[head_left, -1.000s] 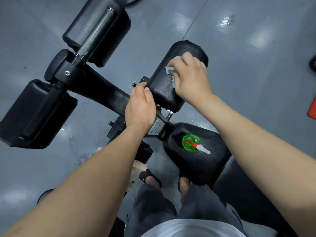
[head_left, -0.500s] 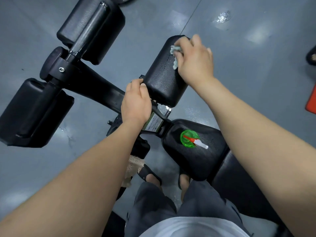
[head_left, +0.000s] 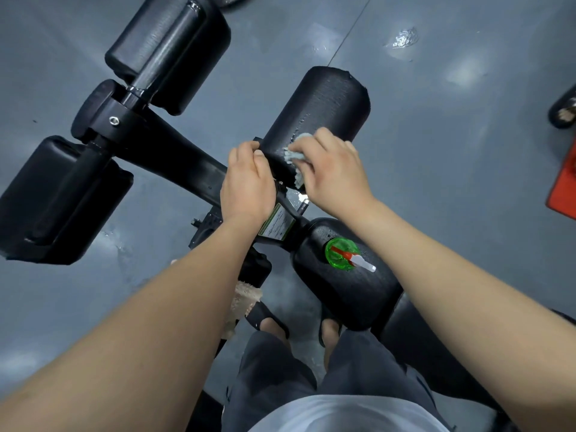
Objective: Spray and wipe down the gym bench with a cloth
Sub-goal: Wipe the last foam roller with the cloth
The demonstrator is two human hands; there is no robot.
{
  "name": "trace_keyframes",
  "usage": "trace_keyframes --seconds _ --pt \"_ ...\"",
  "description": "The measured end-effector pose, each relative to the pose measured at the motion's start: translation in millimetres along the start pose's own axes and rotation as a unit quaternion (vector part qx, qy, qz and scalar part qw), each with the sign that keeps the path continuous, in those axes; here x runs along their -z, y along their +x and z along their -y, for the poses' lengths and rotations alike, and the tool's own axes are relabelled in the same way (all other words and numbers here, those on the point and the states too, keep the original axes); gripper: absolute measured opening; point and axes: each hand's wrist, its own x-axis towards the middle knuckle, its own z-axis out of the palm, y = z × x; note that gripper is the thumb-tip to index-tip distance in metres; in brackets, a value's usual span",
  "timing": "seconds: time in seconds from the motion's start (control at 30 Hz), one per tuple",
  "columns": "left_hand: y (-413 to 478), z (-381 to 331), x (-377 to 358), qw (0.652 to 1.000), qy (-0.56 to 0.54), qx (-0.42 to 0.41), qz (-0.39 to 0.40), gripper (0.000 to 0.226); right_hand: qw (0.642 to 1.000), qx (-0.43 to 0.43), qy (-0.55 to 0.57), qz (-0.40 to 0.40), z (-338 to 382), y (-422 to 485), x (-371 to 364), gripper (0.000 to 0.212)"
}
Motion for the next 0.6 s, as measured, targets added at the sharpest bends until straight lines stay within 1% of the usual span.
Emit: trace_keyframes --seconds 0.13,0.23,0.3,0.47,0.53,0.6 --pt "5 2 -2 1.000 0.016 0.012 0.003 0.045 1.000 -0.001 0.007 0.007 -14 -18 6 0.019" --pt "6 2 -3 1.000 0.016 0.015 0.007 0.044 1.000 0.011 -0.008 0.015 -19 -4 9 0.021" --pt "6 2 -2 1.000 0.013 0.014 0.009 0.042 1.000 -0.014 -0.011 -0.004 -27 17 11 0.022" --pt "6 3 -2 1.000 0.011 0.012 0.007 0.041 0.993 -0.112 -0.014 -0.042 -45 59 16 0.024" --pt "5 3 -2 1.000 0.012 0.011 0.006 0.040 0.990 -0.131 0.001 -0.059 -40 60 13 0.022" --pt "5 2 -2 1.000 0.011 0.013 0.008 0.040 0.990 -0.122 0.012 -0.070 -30 51 9 0.020"
